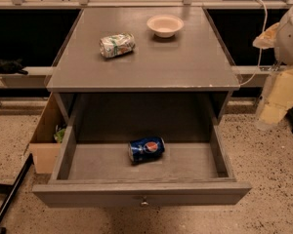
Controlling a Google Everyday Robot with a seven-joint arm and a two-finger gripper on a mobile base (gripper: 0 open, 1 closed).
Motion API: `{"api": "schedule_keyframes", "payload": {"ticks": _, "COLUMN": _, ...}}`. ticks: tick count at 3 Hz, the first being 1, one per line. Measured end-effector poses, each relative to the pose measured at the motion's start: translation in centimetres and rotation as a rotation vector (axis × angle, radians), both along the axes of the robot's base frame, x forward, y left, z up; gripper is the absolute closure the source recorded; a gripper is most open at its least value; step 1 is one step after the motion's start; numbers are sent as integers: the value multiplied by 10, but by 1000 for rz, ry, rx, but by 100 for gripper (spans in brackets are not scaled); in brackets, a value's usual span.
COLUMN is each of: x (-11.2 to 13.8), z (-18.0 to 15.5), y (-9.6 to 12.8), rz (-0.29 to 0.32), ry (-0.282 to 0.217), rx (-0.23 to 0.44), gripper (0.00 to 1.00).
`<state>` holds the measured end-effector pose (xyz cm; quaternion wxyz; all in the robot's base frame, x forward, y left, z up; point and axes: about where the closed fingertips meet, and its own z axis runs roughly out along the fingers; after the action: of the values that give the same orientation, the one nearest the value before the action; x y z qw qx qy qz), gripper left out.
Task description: Pick pepsi can from top drawer and place on counter
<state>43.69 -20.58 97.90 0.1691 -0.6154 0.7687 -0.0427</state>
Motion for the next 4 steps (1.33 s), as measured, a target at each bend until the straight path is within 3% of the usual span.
{"api": "schedule_keyframes", "payload": {"ticks": 1, "x": -2, "z": -11, "y": 18, "rz": 46, "ry": -8, "rx": -14, "gripper": 0}}
{"api": "schedule_keyframes", "payload": {"ticks": 3, "x": -20, "z": -63, "y": 39, "rz": 107, "ry": 39, "rx": -41, "gripper": 0}}
{"api": "schedule_keyframes", "payload": {"ticks": 4, "x": -26, "z": -80, "y": 56, "rz": 151, "ry": 38, "rx": -51, "gripper": 0}}
